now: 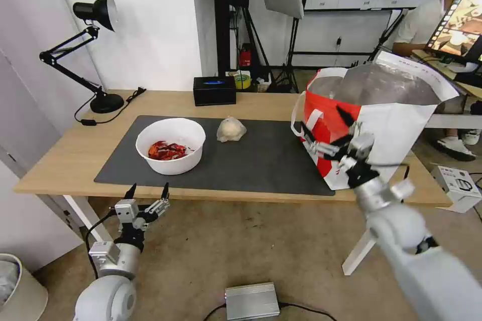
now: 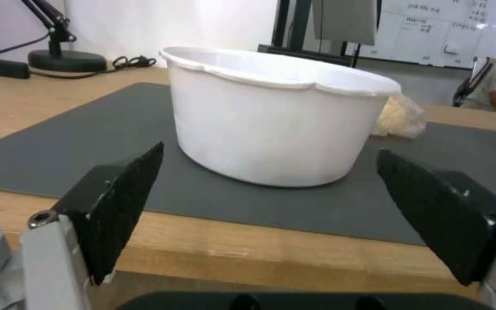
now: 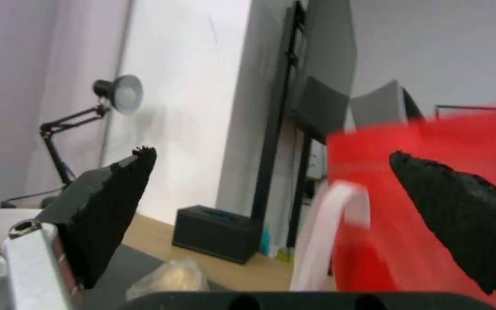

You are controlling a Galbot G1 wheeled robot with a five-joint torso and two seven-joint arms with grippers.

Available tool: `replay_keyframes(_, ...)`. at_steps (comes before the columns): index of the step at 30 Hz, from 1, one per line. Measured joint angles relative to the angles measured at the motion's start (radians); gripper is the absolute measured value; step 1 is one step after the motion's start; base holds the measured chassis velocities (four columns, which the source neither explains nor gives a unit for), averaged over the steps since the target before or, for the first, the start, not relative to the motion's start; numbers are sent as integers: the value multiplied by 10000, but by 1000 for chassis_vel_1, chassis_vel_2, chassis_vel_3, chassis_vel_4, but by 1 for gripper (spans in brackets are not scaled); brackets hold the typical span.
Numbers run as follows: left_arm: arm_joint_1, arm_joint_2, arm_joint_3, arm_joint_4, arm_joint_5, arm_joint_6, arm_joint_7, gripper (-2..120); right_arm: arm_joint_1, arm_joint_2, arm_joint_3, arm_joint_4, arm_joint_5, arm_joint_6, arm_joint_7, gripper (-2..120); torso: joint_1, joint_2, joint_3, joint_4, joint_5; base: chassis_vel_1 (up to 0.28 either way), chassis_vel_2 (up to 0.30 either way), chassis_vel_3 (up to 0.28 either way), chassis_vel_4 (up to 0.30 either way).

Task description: Pick up the trash from the table and place it into the takeout bag.

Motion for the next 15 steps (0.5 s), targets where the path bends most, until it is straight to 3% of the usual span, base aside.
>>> replay_keyframes(8,-15,46,34,-33,-22,15,124,100,-1082,1349,382,-209,-1330,877,716,100,0,0,0,-1,-2,0,0,0,0)
replay_keyframes(15,3,49,124,-101,-11,48,161,100,-1765,2039,445,-234,-2005,1257,1525,100,0,0,0,-1,-1,0,0,0,0)
